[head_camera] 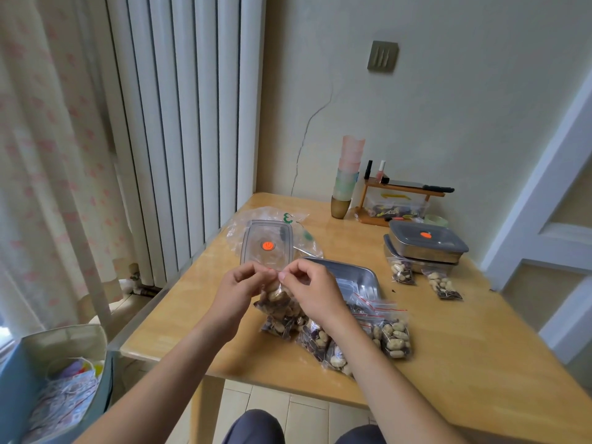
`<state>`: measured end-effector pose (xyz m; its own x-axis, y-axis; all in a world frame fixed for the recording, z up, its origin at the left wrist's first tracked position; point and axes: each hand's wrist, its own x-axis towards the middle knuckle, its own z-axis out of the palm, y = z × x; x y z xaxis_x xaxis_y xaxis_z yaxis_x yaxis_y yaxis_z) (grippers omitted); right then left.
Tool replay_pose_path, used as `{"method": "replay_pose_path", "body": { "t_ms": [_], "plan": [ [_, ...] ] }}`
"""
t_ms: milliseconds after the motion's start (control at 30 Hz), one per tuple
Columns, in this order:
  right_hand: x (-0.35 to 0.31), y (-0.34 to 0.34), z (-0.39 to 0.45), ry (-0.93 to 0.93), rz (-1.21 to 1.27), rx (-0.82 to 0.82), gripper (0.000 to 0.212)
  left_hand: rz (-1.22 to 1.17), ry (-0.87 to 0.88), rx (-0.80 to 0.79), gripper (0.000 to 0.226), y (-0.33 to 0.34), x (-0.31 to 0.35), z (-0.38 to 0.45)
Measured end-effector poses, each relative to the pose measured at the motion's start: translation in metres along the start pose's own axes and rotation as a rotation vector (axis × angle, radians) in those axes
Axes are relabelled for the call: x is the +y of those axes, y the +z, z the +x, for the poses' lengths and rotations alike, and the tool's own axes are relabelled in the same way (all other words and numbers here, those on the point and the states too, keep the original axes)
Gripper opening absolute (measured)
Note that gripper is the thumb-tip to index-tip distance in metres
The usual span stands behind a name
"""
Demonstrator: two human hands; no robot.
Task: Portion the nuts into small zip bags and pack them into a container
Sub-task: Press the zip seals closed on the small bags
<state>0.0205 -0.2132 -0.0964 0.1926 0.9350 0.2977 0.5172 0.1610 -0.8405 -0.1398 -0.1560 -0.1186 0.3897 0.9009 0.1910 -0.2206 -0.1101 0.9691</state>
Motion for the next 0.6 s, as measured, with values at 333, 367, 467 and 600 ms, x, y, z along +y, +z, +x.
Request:
{"method": "replay_pose_path", "body": {
  "t_ms": [333, 367, 467, 600],
  "plan": [
    [-0.0021, -0.0023, -0.0007, -0.019, -0.037, 0.005, 0.017, -0.047, -0.026, 0.009, 0.038, 0.0011, -0.0061, -0.0032],
    [-0.0015, -0.0023, -0.0008, -0.03, -0.062, 0.025, 0.016, -0.043, -0.018, 0.027, 0.038, 0.0014, -0.0069, -0.0034],
    [0.0001, 0.0006, -0.001, -0.052, -0.112, 0.077, 0.015, -0.025, 0.006, 0.061, 0.033, 0.0023, -0.0088, -0.0028],
    [-0.0011, 0.0033, -0.0019, -0.075, -0.119, 0.093, 0.019, 0.022, 0.052, 0.059, 0.03, 0.0033, -0.0072, -0.0018]
  ]
}}
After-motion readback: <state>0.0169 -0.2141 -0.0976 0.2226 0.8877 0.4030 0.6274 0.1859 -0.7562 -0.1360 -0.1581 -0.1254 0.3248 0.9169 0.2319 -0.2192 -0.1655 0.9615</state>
